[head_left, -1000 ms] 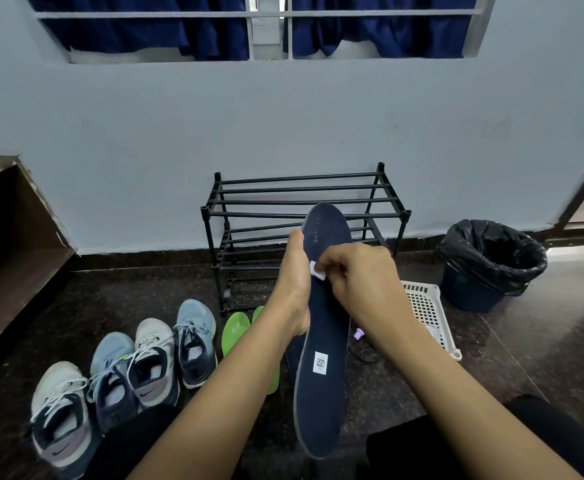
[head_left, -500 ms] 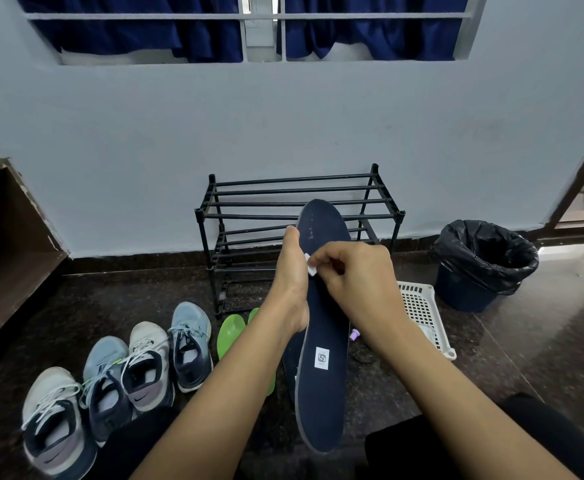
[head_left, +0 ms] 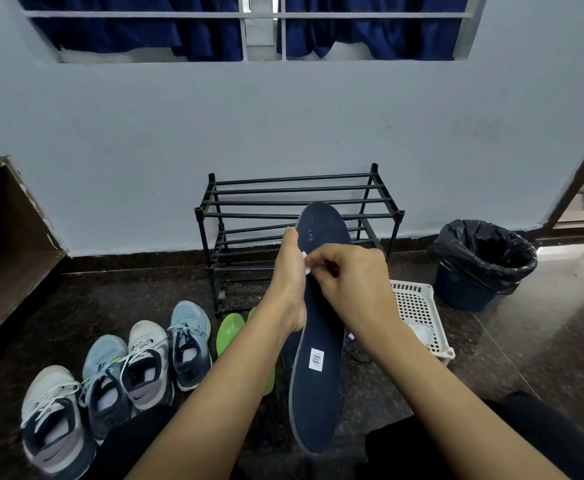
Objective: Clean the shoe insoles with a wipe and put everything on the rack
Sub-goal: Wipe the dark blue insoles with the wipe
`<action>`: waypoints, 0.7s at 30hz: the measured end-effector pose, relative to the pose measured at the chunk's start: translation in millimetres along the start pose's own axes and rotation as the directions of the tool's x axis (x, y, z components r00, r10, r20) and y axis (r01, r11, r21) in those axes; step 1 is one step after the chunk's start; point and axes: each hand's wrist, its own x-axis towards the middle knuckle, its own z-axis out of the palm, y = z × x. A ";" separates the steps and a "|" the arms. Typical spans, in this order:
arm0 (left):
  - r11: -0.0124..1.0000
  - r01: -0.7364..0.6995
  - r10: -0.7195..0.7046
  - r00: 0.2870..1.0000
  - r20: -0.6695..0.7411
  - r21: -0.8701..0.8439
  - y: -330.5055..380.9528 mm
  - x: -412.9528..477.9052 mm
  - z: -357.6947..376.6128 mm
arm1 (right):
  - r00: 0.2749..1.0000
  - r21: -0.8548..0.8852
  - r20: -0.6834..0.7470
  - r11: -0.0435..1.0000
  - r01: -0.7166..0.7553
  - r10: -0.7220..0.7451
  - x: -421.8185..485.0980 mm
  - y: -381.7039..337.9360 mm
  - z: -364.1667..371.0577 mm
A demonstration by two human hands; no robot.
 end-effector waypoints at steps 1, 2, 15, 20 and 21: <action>1.000 0.002 -0.002 1.000 0.001 0.004 -0.8 0.3 -0.1 | 1.000 -0.023 -0.008 1.000 0.016 -0.016 -0.2 0.1 1.7; 1.000 0.008 -0.008 1.000 0.016 0.010 -1.6 -1.1 0.9 | 1.000 -0.042 -0.016 0.999 0.025 -0.026 0.7 1.0 2.5; 0.998 0.041 -0.043 0.998 0.038 0.047 -4.9 2.3 -1.3 | 0.993 0.036 0.059 0.993 -0.109 0.106 5.0 2.1 -3.1; 0.997 0.054 -0.057 0.996 0.064 0.049 -9.6 2.5 3.6 | 0.995 0.042 0.001 0.994 -0.099 0.099 9.2 5.3 -5.7; 0.997 0.061 -0.065 0.995 0.078 0.053 -12.1 2.5 4.8 | 0.994 0.046 -0.021 0.994 -0.103 0.104 10.7 6.3 -6.3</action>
